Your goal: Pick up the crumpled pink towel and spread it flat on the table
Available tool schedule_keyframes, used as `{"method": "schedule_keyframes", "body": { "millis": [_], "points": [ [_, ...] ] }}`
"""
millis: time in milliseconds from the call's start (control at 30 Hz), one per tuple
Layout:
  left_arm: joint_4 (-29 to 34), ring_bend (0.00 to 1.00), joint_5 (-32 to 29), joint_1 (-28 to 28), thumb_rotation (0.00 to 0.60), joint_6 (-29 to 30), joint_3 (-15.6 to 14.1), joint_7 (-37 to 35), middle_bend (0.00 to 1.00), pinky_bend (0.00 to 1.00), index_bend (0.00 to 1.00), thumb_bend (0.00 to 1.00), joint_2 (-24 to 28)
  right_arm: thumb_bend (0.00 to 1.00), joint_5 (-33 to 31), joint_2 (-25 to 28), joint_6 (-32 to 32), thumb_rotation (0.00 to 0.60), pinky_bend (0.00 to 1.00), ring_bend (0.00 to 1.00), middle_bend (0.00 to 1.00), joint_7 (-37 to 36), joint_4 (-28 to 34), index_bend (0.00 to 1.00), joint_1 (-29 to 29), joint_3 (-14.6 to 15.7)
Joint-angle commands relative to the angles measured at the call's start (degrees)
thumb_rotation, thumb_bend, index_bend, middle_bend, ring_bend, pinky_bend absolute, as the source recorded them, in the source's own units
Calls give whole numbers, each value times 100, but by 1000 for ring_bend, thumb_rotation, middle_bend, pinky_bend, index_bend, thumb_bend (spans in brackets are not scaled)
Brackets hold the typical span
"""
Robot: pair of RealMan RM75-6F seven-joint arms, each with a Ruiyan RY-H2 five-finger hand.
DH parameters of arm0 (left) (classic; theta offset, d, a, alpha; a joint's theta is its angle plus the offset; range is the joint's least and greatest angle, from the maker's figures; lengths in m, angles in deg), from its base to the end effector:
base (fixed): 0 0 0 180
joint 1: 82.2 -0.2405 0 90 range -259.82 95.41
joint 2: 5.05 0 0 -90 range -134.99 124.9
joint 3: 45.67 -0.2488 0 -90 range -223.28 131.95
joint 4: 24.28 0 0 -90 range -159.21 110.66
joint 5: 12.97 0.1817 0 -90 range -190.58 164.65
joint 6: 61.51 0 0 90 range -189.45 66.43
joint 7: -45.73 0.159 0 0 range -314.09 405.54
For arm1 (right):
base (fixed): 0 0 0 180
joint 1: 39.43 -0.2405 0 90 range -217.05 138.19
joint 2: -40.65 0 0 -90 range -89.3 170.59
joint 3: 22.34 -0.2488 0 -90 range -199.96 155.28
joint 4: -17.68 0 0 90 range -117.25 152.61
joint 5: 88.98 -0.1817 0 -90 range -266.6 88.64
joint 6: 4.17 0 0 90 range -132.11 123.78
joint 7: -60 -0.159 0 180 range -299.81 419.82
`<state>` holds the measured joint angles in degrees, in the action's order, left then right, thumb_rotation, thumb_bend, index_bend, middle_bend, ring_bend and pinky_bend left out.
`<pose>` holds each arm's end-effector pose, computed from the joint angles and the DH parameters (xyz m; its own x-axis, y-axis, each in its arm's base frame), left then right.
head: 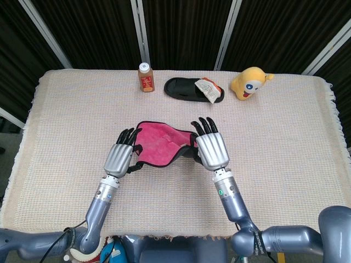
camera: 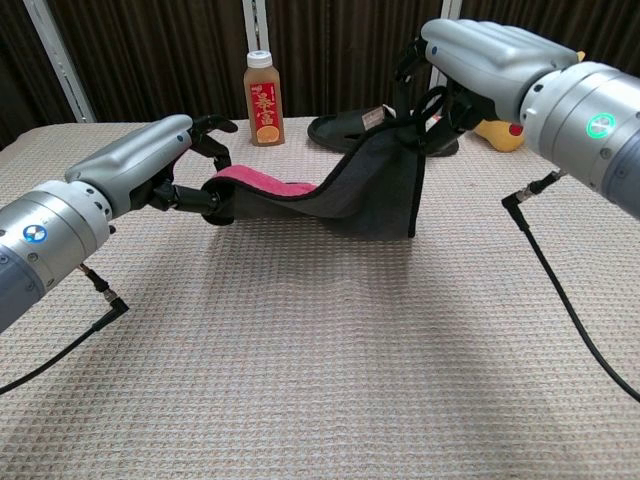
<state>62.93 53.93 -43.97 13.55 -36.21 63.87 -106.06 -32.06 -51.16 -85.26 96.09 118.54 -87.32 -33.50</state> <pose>-0.1090 0.3093 -0.0103 0.1579 0.1221 0.9799 0.9473 -0.2987 -0.1154 -0.0659 -0.3286 0.0421 0.3457 0.0080 0.9383 -0.8873 -0.3227 0.3296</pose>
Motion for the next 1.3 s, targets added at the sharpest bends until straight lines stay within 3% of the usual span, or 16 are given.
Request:
{"method": "schedule_keyframes", "body": {
  "millis": [33,333,867,1300],
  "points": [
    [45,0,61,-68,600,13,-90,23,67,0,612,545,12,566,91,-11,-13,600,112,123,231,-44,-23,646,124,123],
    [332,0,210,-234,600,38,-198,35,66,0,612,545,52,567,301,55,-29,600,112,123,231,-158,39,646,428,312],
    [649,0,620,-665,600,128,-706,27,66,0,612,545,202,567,795,112,-120,600,112,123,230,-54,382,646,984,847],
    [548,0,874,-945,600,3,-1014,-144,65,0,606,544,319,566,1067,-211,-30,600,112,123,231,-38,91,646,1345,1109]
  ]
}}
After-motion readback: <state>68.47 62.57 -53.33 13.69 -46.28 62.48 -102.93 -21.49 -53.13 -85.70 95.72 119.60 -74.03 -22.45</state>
